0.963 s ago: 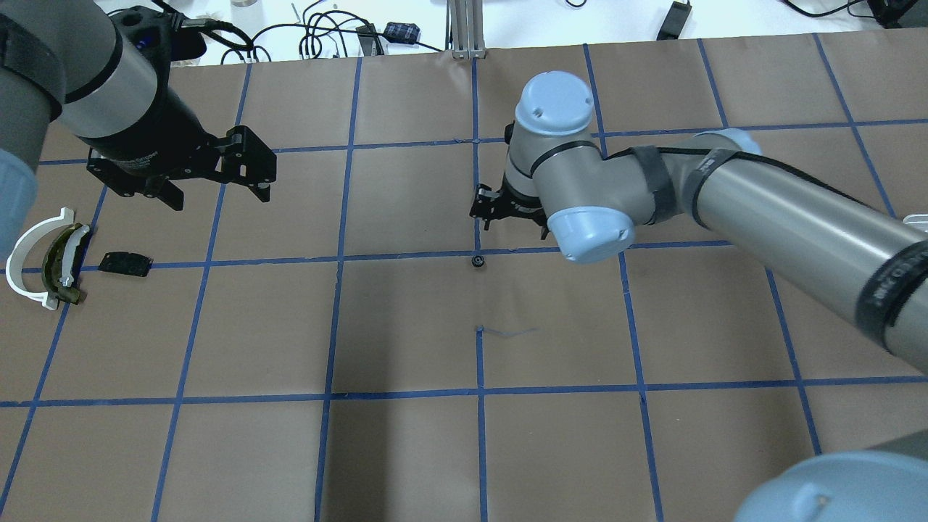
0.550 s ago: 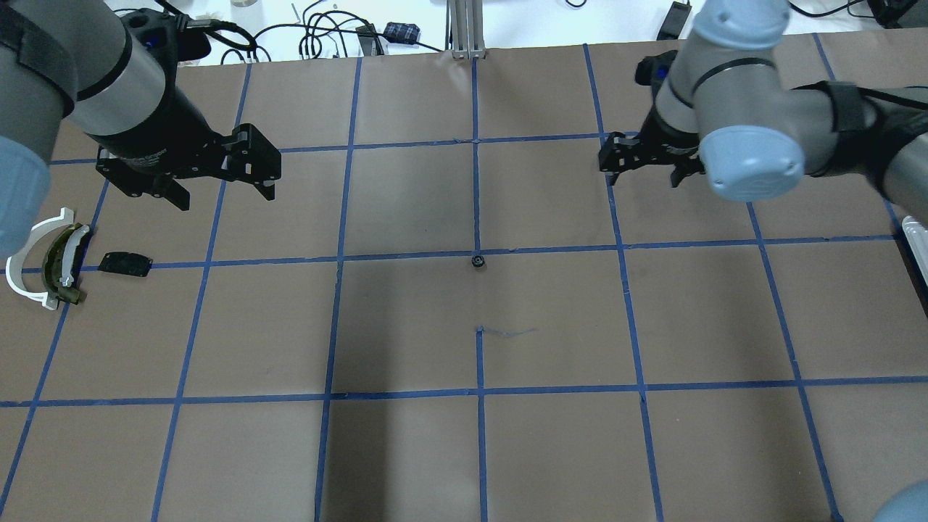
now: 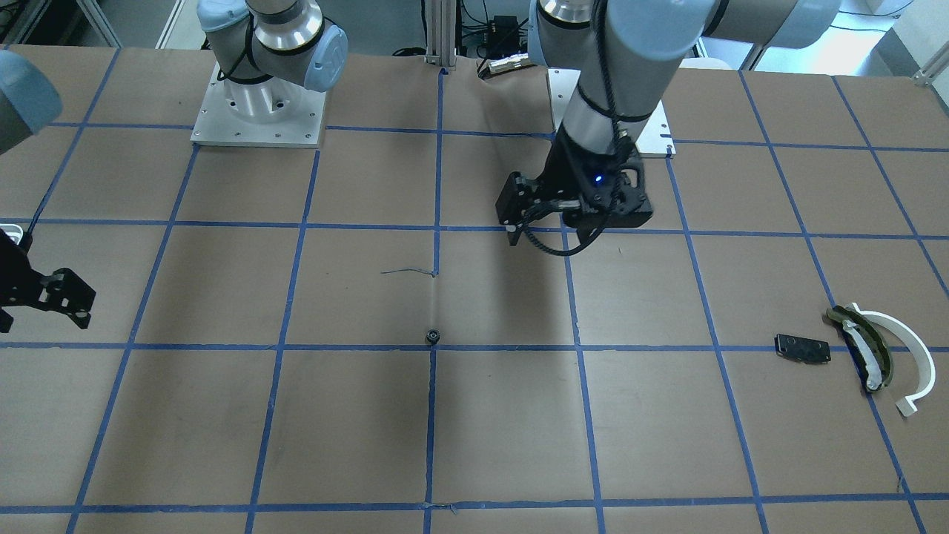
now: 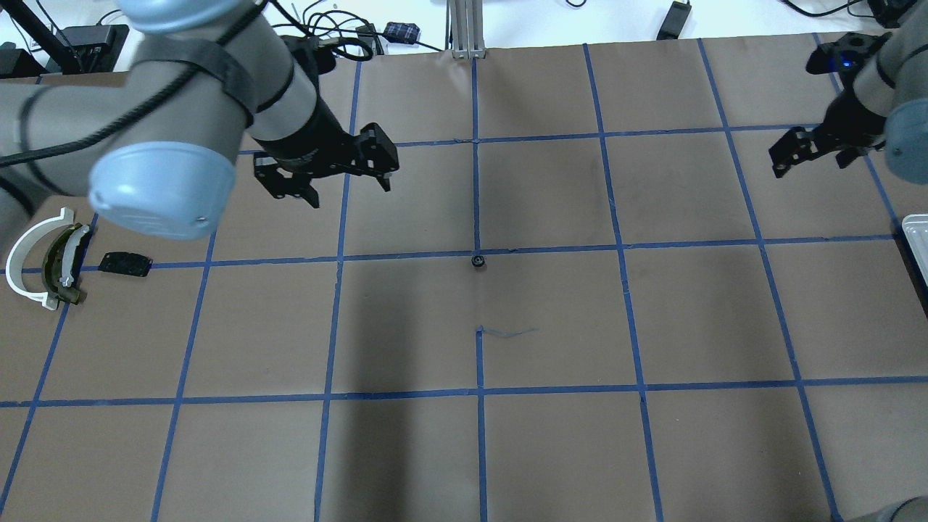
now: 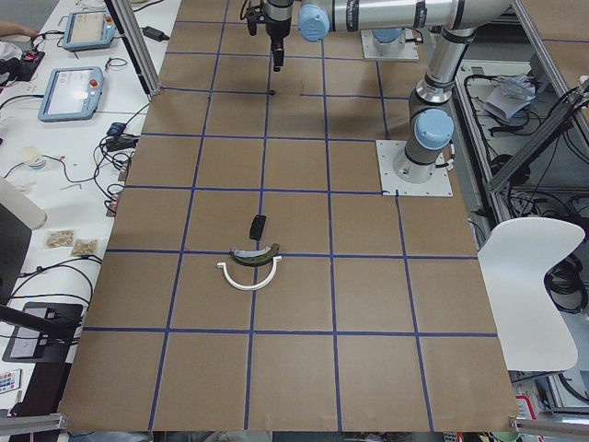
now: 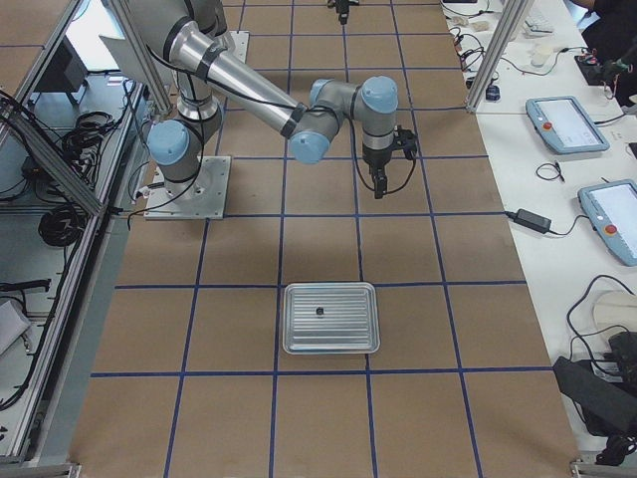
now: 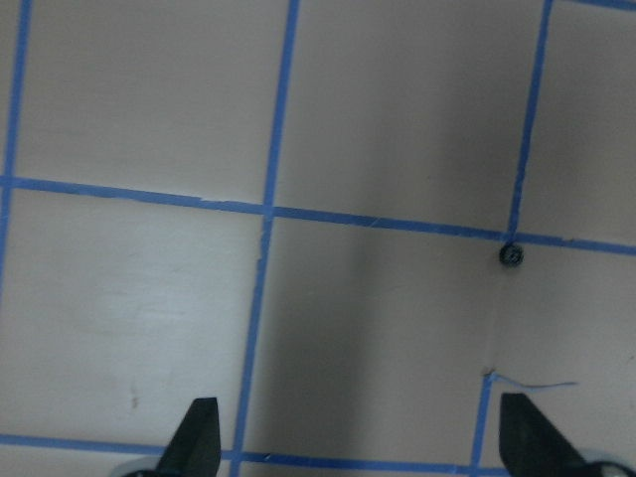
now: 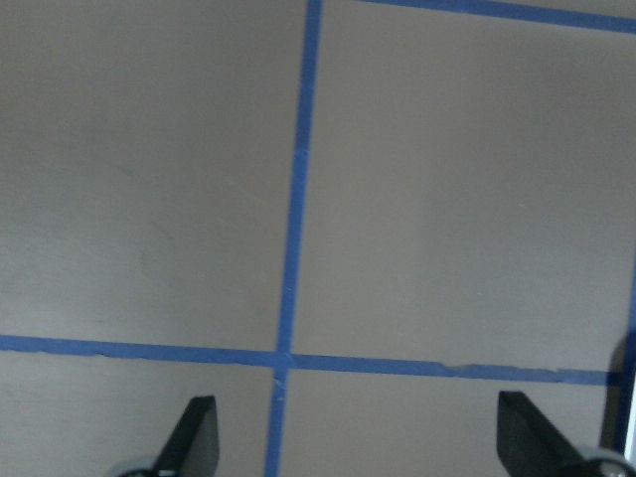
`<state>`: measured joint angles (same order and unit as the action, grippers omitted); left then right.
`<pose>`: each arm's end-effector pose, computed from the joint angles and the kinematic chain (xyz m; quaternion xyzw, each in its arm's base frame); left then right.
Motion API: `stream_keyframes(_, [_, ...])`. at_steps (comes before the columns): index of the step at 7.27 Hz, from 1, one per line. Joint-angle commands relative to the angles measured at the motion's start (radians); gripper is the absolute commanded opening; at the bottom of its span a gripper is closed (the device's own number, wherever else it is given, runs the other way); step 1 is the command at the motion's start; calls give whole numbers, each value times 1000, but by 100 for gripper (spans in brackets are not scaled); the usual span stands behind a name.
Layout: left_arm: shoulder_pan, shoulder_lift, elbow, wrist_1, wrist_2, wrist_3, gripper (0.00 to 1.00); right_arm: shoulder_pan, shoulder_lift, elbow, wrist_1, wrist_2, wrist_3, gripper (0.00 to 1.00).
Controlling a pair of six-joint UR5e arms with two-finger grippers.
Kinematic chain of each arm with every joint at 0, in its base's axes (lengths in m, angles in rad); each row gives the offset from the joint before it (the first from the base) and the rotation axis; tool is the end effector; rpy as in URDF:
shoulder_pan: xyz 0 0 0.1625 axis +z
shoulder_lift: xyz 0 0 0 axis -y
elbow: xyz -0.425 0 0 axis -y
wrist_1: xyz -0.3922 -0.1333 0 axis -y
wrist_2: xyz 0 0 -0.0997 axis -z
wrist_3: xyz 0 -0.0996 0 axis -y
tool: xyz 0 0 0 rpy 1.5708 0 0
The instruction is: Place bearing gear from tray to pile
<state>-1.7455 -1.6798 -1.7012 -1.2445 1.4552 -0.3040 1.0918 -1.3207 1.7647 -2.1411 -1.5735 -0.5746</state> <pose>-0.2356 -0.5018 0.4021 0.0619 -0.9955 0.0284 0.0663 -0.1450 -0.5679 0.3196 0.0476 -0.9969 0.0539 0.0329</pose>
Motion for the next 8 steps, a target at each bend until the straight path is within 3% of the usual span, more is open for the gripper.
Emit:
stream_keyframes(1, [-92, -134, -1, 80, 4, -62, 100, -203, 81, 1, -58, 6, -254, 100])
stream_keyframes(2, [-115, -187, -1, 182, 57, -108, 100, -305, 134, 1, -83, 19, -351, 100])
stream_keyframes(5, [-157, -320, 14, 276, 64, -234, 100, -507, 244, -7, -145, 53, -549, 100])
stream_keyframes(8, [-230, -425, 25, 332, 70, -317, 97, -527, 258, 5, -134, 52, -561, 100])
